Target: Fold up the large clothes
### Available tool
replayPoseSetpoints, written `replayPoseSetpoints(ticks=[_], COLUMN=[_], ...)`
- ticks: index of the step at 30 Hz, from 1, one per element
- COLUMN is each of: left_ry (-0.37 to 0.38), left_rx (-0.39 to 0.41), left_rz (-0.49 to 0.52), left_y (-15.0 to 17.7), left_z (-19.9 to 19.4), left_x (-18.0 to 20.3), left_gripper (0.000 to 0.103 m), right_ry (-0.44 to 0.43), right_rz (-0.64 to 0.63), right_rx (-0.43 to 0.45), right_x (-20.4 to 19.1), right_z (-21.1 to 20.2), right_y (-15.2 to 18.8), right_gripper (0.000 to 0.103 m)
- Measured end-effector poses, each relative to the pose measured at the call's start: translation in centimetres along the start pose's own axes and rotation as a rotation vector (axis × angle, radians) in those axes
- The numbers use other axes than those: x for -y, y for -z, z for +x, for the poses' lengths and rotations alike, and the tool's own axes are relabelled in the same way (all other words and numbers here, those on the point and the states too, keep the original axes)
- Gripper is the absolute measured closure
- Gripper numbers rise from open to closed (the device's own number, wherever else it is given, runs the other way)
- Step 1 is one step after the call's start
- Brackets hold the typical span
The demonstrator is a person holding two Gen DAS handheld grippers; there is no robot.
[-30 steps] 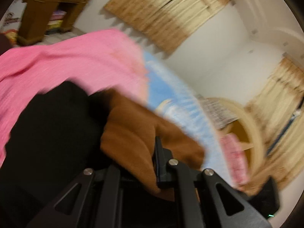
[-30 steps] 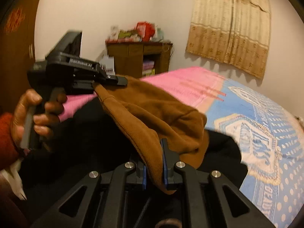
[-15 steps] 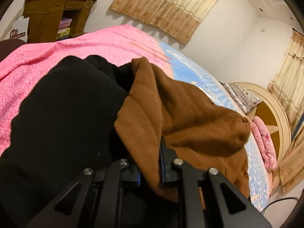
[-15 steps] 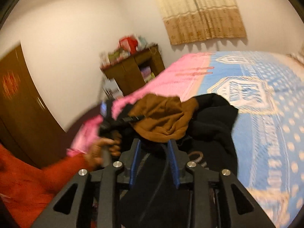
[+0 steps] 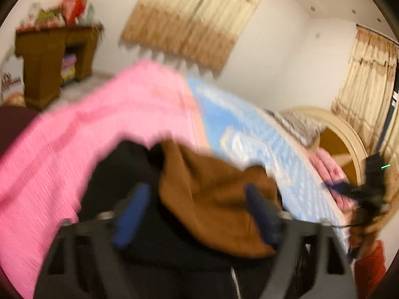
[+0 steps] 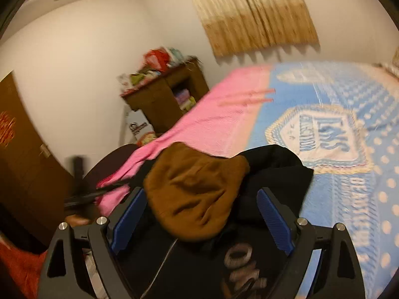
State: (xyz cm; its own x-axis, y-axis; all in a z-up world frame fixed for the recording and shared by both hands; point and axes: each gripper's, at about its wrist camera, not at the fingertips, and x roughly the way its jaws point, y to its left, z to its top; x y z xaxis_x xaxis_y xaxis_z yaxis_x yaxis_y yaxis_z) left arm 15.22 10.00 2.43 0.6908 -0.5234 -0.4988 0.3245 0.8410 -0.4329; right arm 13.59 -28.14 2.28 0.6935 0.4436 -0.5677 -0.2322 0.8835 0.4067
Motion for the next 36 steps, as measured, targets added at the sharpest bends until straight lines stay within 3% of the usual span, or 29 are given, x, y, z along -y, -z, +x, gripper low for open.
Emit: replayPoseSetpoints(ticks=[3, 7, 11, 13, 14, 15, 16, 17, 18, 19, 22, 24, 27, 31, 34, 36], left_ry=[-0.001, -0.089, -0.153, -0.18, -0.197, -0.211, -0.209, -0.178, -0.115, -0.072, -0.129, -0.166, -0.122, -0.07, -0.093, -0.098], left_rx=[-0.001, -0.144, -0.316, -0.368, -0.373, -0.362, -0.334, -0.323, -0.311, -0.29, -0.183, -0.142, -0.144, -0.157, -0.17, -0.174], left_rz=[-0.013, -0.094, -0.228, -0.249, -0.214, -0.169, -0.11, -0.099, -0.116, -0.146, -0.141, -0.139, -0.2, -0.201, -0.16, -0.145], left_y=[-4.4, -7.2, -4.1, -2.2, -1.5, -1.2, -0.8, -0.6, -0.6, -0.6, -0.2, 0.7, 1.6, 1.1, 0.8, 0.9], left_z=[2.0, 11.1, 17.5, 19.4, 19.6, 19.4, 19.1, 18.8, 18.5, 18.1, 17.3, 17.4, 17.9, 18.9, 19.3, 19.4], left_x=[-0.2, -1.8, -4.4, -4.9, -4.3, -3.7, -3.1, -2.8, -2.9, -3.1, -3.5, -4.1, -6.2, -6.9, -6.0, -5.9], left_gripper=[0.002, 0.003, 0.008, 0.01, 0.015, 0.019, 0.035, 0.064, 0.081, 0.087, 0.088, 0.087, 0.085, 0.081, 0.08, 0.08], right_ry=[-0.022, -0.052, -0.042, -0.011, 0.01, 0.012, -0.012, -0.036, -0.077, -0.138, -0.257, -0.251, -0.246, -0.24, -0.315, -0.31], right_rz=[0.17, 0.242, 0.22, 0.156, 0.124, 0.12, 0.14, 0.161, 0.193, 0.238, 0.433, 0.489, 0.563, 0.64, 0.738, 0.716], right_rx=[-0.053, -0.169, -0.355, -0.393, -0.395, -0.382, -0.349, -0.314, -0.265, -0.199, -0.042, -0.011, -0.013, -0.067, -0.171, -0.226], right_x=[5.2, 8.7, 8.4, 7.5, 7.3, 7.4, 7.8, 8.4, 9.1, 10.0, 13.8, 15.6, 16.9, 17.6, 18.8, 18.2], right_z=[5.8, 13.7, 19.9, 21.8, 22.3, 22.5, 22.4, 22.0, 21.5, 20.7, 20.1, 20.9, 22.3, 23.8, 24.6, 23.4], right_y=[-2.4, -4.0, -3.1, -2.9, -2.9, -3.2, -3.6, -4.1, -4.6, -4.7, -3.1, -1.4, -0.7, -1.5, -1.6, -1.6], right_gripper=[0.012, 0.013, 0.013, 0.032, 0.06, 0.069, 0.073, 0.076, 0.078, 0.079, 0.08, 0.083, 0.085, 0.085, 0.084, 0.08])
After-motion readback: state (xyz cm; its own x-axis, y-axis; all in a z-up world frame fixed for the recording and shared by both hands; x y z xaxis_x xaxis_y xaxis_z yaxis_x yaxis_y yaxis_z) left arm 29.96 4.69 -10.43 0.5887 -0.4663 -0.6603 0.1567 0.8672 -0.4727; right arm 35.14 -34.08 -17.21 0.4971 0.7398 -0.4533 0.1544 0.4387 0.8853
